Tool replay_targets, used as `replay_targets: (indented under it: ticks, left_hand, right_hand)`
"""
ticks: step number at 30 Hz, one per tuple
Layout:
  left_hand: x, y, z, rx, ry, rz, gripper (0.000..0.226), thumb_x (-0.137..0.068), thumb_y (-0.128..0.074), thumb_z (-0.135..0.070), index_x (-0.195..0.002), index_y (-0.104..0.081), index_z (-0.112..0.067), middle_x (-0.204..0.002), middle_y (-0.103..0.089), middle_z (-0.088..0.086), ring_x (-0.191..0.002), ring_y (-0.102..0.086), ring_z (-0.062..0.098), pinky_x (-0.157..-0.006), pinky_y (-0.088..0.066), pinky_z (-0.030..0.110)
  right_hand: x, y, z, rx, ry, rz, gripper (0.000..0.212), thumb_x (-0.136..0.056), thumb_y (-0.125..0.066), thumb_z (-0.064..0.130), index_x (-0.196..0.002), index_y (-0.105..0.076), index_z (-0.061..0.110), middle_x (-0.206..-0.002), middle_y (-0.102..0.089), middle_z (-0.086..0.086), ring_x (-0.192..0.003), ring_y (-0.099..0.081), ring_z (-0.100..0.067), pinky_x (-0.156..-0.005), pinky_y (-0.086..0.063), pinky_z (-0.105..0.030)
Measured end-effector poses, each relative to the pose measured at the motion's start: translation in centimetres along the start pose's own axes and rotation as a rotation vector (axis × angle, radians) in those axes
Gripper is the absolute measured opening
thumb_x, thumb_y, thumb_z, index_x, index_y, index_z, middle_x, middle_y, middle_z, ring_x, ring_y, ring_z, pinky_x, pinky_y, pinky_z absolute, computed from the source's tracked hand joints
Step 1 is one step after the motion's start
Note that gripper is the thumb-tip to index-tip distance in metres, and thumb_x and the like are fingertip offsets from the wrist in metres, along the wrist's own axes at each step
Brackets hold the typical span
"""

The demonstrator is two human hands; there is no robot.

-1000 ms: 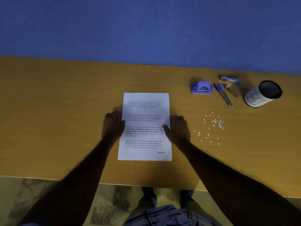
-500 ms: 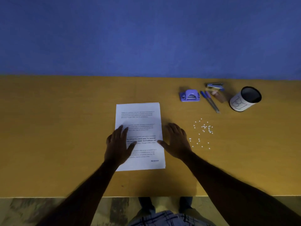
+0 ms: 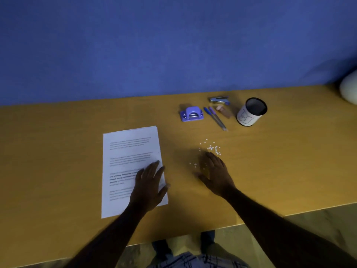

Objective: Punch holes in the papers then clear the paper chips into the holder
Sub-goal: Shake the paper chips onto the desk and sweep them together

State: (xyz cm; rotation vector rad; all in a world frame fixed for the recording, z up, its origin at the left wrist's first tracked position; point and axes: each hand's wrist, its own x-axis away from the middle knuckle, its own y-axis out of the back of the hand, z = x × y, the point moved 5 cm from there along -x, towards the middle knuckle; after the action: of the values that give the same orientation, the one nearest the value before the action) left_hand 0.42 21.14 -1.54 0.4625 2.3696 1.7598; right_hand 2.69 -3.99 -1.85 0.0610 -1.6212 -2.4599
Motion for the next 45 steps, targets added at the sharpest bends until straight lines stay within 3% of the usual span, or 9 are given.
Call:
replay_targets:
  ticks: [6,10,14,20,24,31,37,41,45]
  left_hand:
    - [-2.5,-1.6,-3.3,0.006,-0.046,0.077,0.069,-0.091,-0.048,-0.054,-0.148,-0.041,-0.016,-0.159,-0.031,0.009,-0.146,-0.031,0.028,-0.119,-0.022,0.047]
    - [-4.2,-2.3,-4.8,0.023,-0.07,0.067,0.071,-0.09,-0.054,-0.052,-0.148,-0.04,-0.014,-0.159,-0.031,0.011,-0.147,-0.029,0.031,-0.119,-0.023,0.047]
    - [-5.7,-2.7,-5.4,0.033,-0.063,0.058,0.068,-0.094,-0.051,-0.048,-0.149,-0.037,-0.011,-0.16,-0.029,0.012,-0.148,-0.026,0.031,-0.119,-0.023,0.048]
    - [-8.8,-3.3,-6.5,0.002,-0.115,0.058,0.067,-0.096,-0.044,-0.046,-0.15,-0.035,-0.006,-0.161,-0.025,0.014,-0.15,-0.021,0.031,-0.12,-0.023,0.052]
    - [-12.4,-4.3,-7.7,-0.09,-0.158,0.119,0.074,-0.098,-0.031,-0.055,-0.154,-0.022,-0.008,-0.165,-0.013,0.013,-0.153,-0.009,0.029,-0.12,-0.018,0.052]
    - [-16.5,-6.1,-10.3,-0.254,-0.298,0.209,0.094,-0.089,-0.015,-0.072,-0.156,-0.005,-0.008,-0.166,0.003,0.013,-0.153,0.004,0.027,-0.122,-0.005,0.052]
    - [-12.9,-7.3,-13.2,-0.281,-0.527,0.232,0.091,-0.089,-0.015,-0.071,-0.156,-0.009,-0.01,-0.166,-0.001,0.012,-0.154,0.001,0.024,-0.123,-0.004,0.051]
    - [-11.9,-5.3,-10.8,-0.166,-0.409,0.135,0.089,-0.092,-0.023,-0.068,-0.156,-0.01,-0.008,-0.166,-0.005,0.01,-0.154,-0.004,0.023,-0.124,-0.008,0.049]
    - [-11.0,-3.8,-6.8,-0.138,-0.252,0.11,0.091,-0.091,-0.025,-0.067,-0.156,-0.012,-0.006,-0.165,-0.008,0.013,-0.153,-0.008,0.028,-0.123,-0.011,0.051]
  right_hand:
    - [-0.9,0.5,-4.9,-0.008,-0.116,0.055,0.082,-0.092,-0.049,0.053,-0.155,-0.016,0.012,-0.164,-0.012,-0.007,-0.152,-0.01,-0.024,-0.123,-0.014,-0.04]
    - [-2.1,0.3,-6.7,-0.017,-0.203,0.039,0.081,-0.094,-0.047,0.053,-0.156,-0.011,0.014,-0.165,-0.001,-0.006,-0.153,-0.001,-0.023,-0.123,-0.006,-0.04]
    - [-1.3,-1.3,-5.4,0.099,-0.147,0.078,0.096,-0.09,-0.026,0.073,-0.156,0.0,0.009,-0.164,0.01,-0.009,-0.152,0.01,-0.025,-0.123,0.003,-0.039]
    - [1.0,-2.6,-4.0,0.181,0.11,0.169,0.102,-0.087,-0.025,0.079,-0.155,-0.007,0.005,-0.164,0.004,-0.012,-0.152,0.007,-0.025,-0.125,-0.008,-0.042]
    - [1.2,-1.3,-4.5,0.137,0.224,0.144,0.089,-0.093,-0.031,0.069,-0.156,-0.013,0.009,-0.165,-0.004,-0.008,-0.153,0.001,-0.021,-0.124,-0.01,-0.042]
    - [-0.8,1.9,-8.9,-0.012,-0.026,0.053,0.081,-0.094,-0.028,0.061,-0.156,-0.007,0.013,-0.165,0.001,-0.005,-0.153,0.004,-0.019,-0.124,0.0,-0.039]
    - [-2.9,1.7,-9.9,-0.027,0.019,0.068,0.073,-0.097,-0.025,0.056,-0.156,-0.01,0.016,-0.165,-0.003,-0.003,-0.151,0.003,-0.014,-0.124,-0.004,-0.038]
    - [-4.3,0.6,-9.4,0.06,0.074,0.135,0.07,-0.101,-0.027,0.051,-0.157,-0.004,0.017,-0.165,0.003,-0.004,-0.152,0.007,-0.016,-0.125,-0.004,-0.041]
    - [-4.1,-0.6,-8.1,0.21,0.135,0.152,0.085,-0.093,-0.022,0.066,-0.156,-0.003,0.012,-0.165,0.005,-0.009,-0.152,0.006,-0.022,-0.124,-0.002,-0.04]
